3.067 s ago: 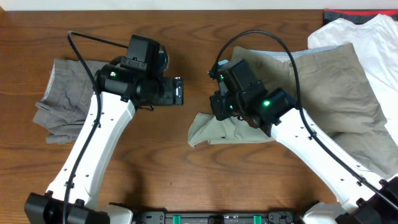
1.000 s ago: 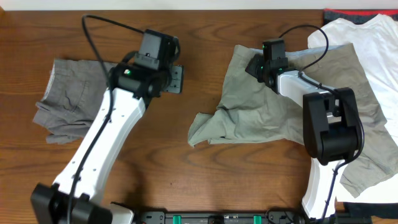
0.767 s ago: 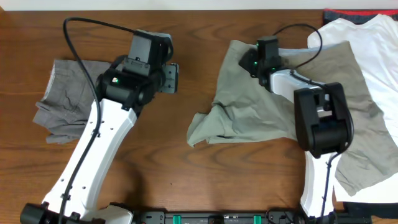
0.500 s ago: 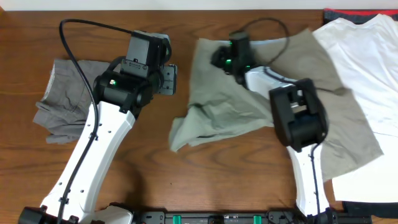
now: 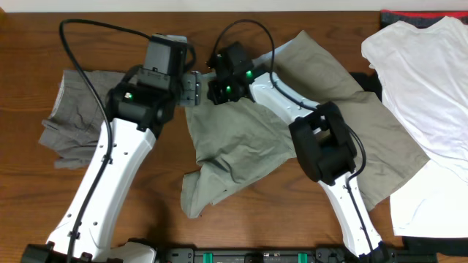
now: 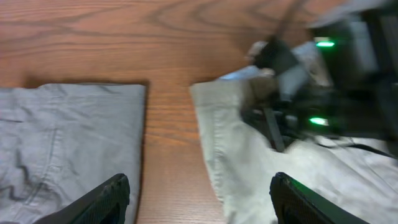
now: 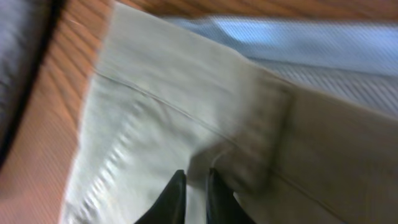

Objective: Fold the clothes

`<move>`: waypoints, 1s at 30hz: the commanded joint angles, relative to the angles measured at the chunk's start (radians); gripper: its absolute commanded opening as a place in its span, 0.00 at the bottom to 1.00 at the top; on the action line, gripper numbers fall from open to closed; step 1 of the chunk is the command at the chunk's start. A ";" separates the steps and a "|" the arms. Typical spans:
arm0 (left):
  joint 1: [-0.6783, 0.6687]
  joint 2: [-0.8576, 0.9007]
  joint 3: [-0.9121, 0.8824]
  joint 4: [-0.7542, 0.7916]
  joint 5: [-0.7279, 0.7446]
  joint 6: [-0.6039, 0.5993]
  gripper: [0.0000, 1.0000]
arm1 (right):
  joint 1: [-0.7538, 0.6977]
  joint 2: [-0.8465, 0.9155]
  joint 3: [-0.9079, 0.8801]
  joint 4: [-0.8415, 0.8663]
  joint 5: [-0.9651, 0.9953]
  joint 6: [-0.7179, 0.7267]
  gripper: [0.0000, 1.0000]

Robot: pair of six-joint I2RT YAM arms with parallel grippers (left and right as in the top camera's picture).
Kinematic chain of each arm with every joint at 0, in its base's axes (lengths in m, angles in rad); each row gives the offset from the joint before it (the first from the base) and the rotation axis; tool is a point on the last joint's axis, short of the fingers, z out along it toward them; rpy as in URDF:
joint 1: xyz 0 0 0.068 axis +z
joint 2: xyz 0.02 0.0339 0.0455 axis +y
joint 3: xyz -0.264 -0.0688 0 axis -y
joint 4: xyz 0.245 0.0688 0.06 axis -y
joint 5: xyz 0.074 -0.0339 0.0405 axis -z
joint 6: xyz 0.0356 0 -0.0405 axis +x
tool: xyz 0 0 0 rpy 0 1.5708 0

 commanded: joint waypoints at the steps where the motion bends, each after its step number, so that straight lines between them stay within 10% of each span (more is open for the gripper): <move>1: 0.040 0.004 0.014 0.009 -0.028 -0.033 0.74 | -0.096 -0.114 0.012 -0.068 0.088 -0.011 0.21; 6: 0.084 0.079 0.009 0.063 0.176 0.034 0.63 | -0.230 -0.264 0.012 -0.199 0.106 -0.003 0.33; 13: 0.071 0.348 0.008 0.172 0.470 0.190 0.09 | -0.384 -0.389 0.012 -0.370 0.105 0.014 0.33; 24: 0.024 0.651 0.008 0.293 0.480 0.281 0.06 | -0.435 -0.393 0.003 -0.531 0.196 0.014 0.35; 30: 0.047 0.730 0.007 0.272 0.156 0.064 0.06 | -0.435 -0.391 -0.025 -0.530 0.211 0.015 0.40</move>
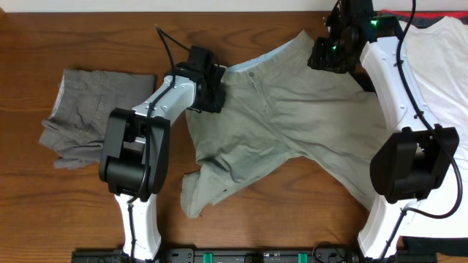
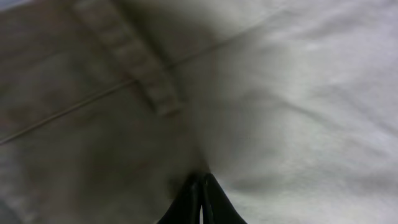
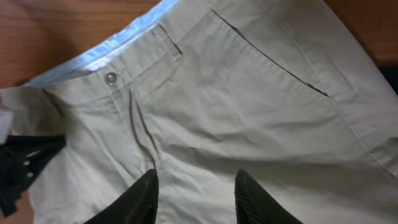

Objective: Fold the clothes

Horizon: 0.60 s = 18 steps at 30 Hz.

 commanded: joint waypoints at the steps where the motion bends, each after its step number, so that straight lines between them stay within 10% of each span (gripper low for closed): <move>1: 0.030 0.071 -0.003 -0.042 -0.285 -0.180 0.06 | -0.006 0.008 -0.033 0.013 0.024 0.010 0.40; 18: 0.217 0.092 -0.016 -0.177 -0.379 -0.583 0.06 | -0.003 0.072 -0.361 0.270 0.026 0.098 0.30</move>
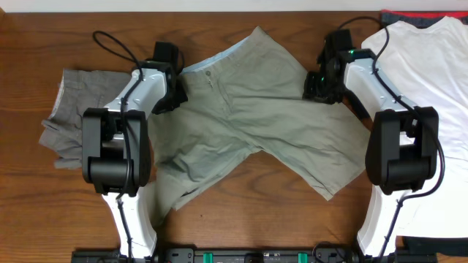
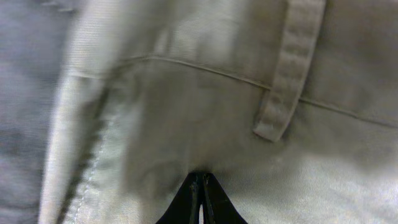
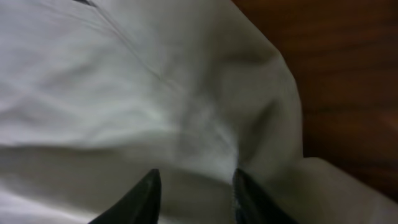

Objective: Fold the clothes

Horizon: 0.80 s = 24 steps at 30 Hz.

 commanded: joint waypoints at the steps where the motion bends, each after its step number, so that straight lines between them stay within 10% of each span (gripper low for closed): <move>1: 0.037 0.082 -0.049 -0.024 -0.061 -0.070 0.06 | -0.003 -0.005 -0.029 0.042 0.010 0.025 0.23; 24: 0.036 -0.061 -0.045 0.140 0.482 0.118 0.46 | 0.012 0.355 0.058 0.735 -0.081 0.273 0.04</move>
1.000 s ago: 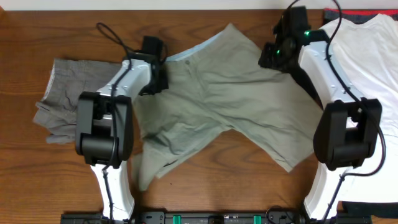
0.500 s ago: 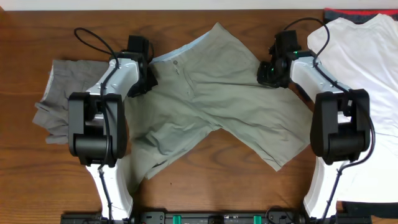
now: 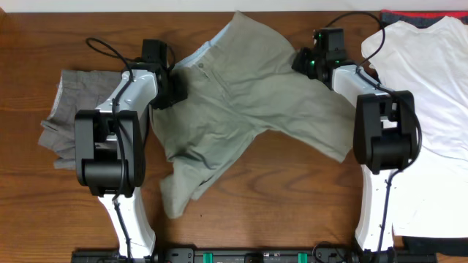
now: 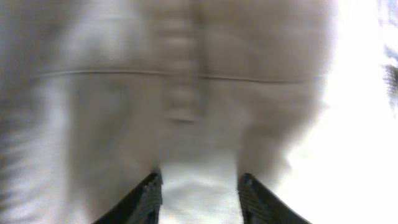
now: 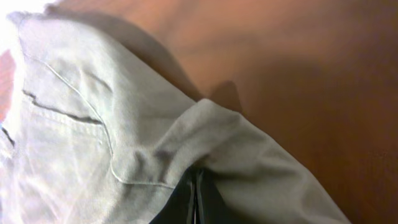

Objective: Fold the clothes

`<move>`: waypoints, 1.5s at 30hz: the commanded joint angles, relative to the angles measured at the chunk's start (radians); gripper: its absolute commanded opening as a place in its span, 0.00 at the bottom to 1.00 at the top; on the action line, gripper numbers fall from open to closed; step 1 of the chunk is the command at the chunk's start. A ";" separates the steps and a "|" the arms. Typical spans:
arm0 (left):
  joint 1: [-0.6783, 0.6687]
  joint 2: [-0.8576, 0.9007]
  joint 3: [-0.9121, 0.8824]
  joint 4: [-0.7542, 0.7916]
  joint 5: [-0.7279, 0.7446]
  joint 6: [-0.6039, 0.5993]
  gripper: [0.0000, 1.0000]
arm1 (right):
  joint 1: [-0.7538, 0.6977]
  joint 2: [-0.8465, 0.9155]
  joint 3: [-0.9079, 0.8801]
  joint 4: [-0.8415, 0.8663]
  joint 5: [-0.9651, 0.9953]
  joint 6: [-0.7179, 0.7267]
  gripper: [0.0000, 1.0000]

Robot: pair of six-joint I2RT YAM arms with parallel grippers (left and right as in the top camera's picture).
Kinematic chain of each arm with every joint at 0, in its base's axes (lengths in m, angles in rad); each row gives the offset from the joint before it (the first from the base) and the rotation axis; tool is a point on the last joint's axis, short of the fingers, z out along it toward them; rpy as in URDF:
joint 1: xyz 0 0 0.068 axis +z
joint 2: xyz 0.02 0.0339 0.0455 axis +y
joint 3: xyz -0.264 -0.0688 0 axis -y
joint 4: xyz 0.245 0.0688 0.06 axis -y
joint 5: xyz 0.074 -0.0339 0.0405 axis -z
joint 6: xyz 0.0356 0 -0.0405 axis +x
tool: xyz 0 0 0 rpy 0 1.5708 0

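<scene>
Khaki shorts (image 3: 248, 95) lie spread across the middle of the table, waistband toward the upper left and one leg trailing to the lower left. My left gripper (image 3: 174, 91) sits at the waistband's left end; in the left wrist view it (image 4: 200, 180) is open, with cloth lying between the fingers. At the shorts' upper right edge my right gripper (image 3: 301, 62) is shut on a fold of the khaki cloth (image 5: 205, 137), fingers (image 5: 194, 186) pressed together.
A crumpled grey garment (image 3: 73, 109) lies at the left, close to the left arm. A white T-shirt (image 3: 431, 95) covers the right side of the table, with a dark garment (image 3: 398, 14) at its top edge. Bare wood (image 3: 292, 197) shows in front.
The left gripper, shut on the waistband before, is now open. The right gripper, open on the shorts' right hip, has moved up and left and is shut on the cloth. The shorts' right side sits higher.
First both grippers met at the bunched shorts' waistband, right shut on it, left open. Then the left was shut on the waistband's left end and the right was open at the far right, the shorts spread. They then lay wider. Now left is open, right shut.
</scene>
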 commanded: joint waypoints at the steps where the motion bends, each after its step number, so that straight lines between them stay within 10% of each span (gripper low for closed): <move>1: -0.005 -0.053 -0.019 0.015 0.195 0.056 0.49 | 0.015 0.121 0.031 0.019 0.005 0.046 0.04; 7: -0.005 -0.155 -0.019 0.016 0.212 0.056 0.59 | 0.034 0.136 0.218 0.018 -0.030 -0.008 0.07; 14: -0.005 -0.264 -0.019 -0.024 0.213 0.078 0.64 | -0.021 0.052 0.442 -0.208 -0.303 -0.185 0.46; 32: -0.005 -0.586 -0.019 -0.347 0.204 0.240 0.64 | 0.037 -0.248 0.418 -1.283 -0.154 -0.616 0.52; 45: -0.005 -0.803 -0.019 -0.465 0.016 0.240 0.71 | 0.440 -0.248 0.093 -1.339 -0.156 -0.768 0.52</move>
